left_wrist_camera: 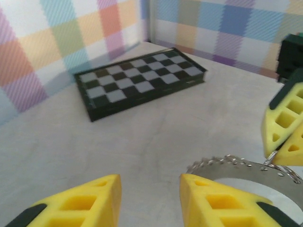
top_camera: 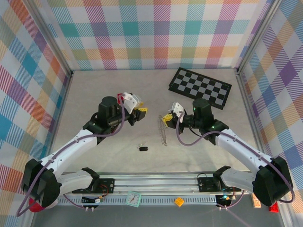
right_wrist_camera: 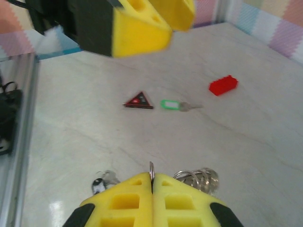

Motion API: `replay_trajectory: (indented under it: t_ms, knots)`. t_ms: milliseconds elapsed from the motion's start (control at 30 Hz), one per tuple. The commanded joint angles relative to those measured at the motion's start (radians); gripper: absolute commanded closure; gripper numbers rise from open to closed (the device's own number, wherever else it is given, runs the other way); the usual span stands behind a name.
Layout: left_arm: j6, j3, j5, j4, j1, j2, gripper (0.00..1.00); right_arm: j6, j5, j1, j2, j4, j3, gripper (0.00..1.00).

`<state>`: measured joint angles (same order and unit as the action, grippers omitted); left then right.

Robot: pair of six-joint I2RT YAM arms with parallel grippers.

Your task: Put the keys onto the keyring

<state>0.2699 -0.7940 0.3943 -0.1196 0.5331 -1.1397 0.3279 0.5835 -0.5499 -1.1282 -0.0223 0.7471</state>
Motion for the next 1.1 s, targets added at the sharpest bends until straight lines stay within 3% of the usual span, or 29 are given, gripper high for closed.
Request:
replay_trajectory:
  t_ms: [0,200,500,1067]
  knots:
    - [-0.025,0.085,0.185,-0.126,-0.004,-0.008,0.68,0.067,0.155,0.002,0.018,-0.050,-0.005,1.00]
    - [-0.041,0.269,0.331,-0.431,0.017,0.028,0.69,0.060,0.212,-0.005,0.009,-0.047,-0.008,1.00]
    - [-0.028,0.280,0.367,-0.395,0.062,0.036,0.68,0.066,0.272,-0.039,-0.022,-0.057,-0.005,1.00]
    - [-0.010,0.248,0.477,-0.340,0.076,0.022,0.68,0.072,0.196,-0.115,-0.036,-0.111,-0.010,1.00]
